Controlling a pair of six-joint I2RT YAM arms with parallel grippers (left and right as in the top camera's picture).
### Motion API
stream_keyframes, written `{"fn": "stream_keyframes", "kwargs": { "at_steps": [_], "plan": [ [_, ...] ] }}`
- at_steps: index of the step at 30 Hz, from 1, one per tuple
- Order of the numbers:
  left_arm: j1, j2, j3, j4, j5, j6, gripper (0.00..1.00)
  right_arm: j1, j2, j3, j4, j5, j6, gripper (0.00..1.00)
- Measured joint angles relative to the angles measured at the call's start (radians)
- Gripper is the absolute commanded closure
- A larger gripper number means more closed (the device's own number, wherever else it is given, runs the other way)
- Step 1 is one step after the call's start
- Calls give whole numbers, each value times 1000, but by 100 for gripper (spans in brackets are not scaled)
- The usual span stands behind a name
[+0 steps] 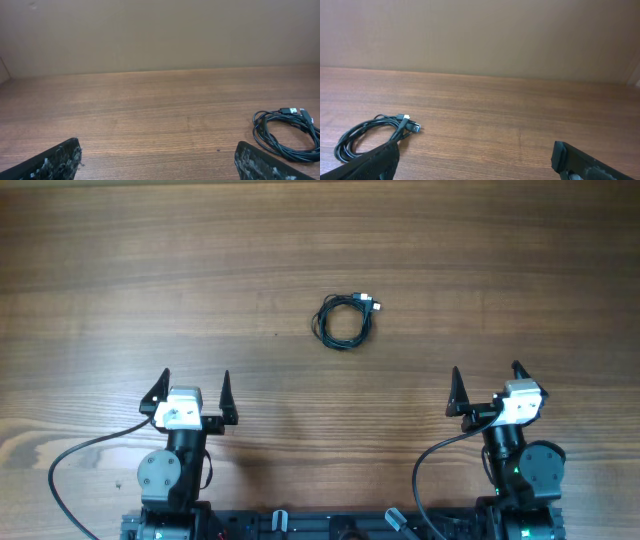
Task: Untangle cables
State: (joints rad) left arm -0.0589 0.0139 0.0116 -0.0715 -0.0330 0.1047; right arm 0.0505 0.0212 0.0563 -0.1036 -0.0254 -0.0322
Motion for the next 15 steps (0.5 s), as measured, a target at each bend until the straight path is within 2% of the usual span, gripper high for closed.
{"fn": "stream_keyframes", "kwargs": {
  "at_steps": [15],
  "plan": [
    [0,0,0,12,0,7,0,0,0,0,0,0,0,0]
  ]
}}
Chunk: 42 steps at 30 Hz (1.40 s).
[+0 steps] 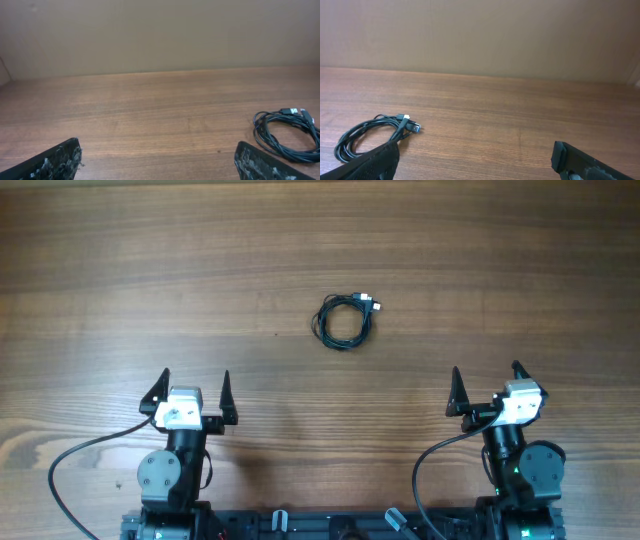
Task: Untangle cables
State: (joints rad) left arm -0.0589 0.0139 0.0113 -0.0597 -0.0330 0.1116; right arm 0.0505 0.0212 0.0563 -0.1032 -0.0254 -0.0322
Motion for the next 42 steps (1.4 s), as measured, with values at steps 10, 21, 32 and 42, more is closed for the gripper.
{"fn": "stream_keyframes", "kwargs": {
  "at_steps": [10,21,32,42],
  "plan": [
    [0,0,0,23,0,-49,0,0,0,0,0,0,0,0],
    [0,2,135,-74,0,-110,0,0,0,0,0,0,0,0],
    [0,181,422,-78,0,-110,0,0,0,0,0,0,0,0],
    [1,523,800,-193,32,-105,0,0,0,0,0,0,0,0]
  ]
}}
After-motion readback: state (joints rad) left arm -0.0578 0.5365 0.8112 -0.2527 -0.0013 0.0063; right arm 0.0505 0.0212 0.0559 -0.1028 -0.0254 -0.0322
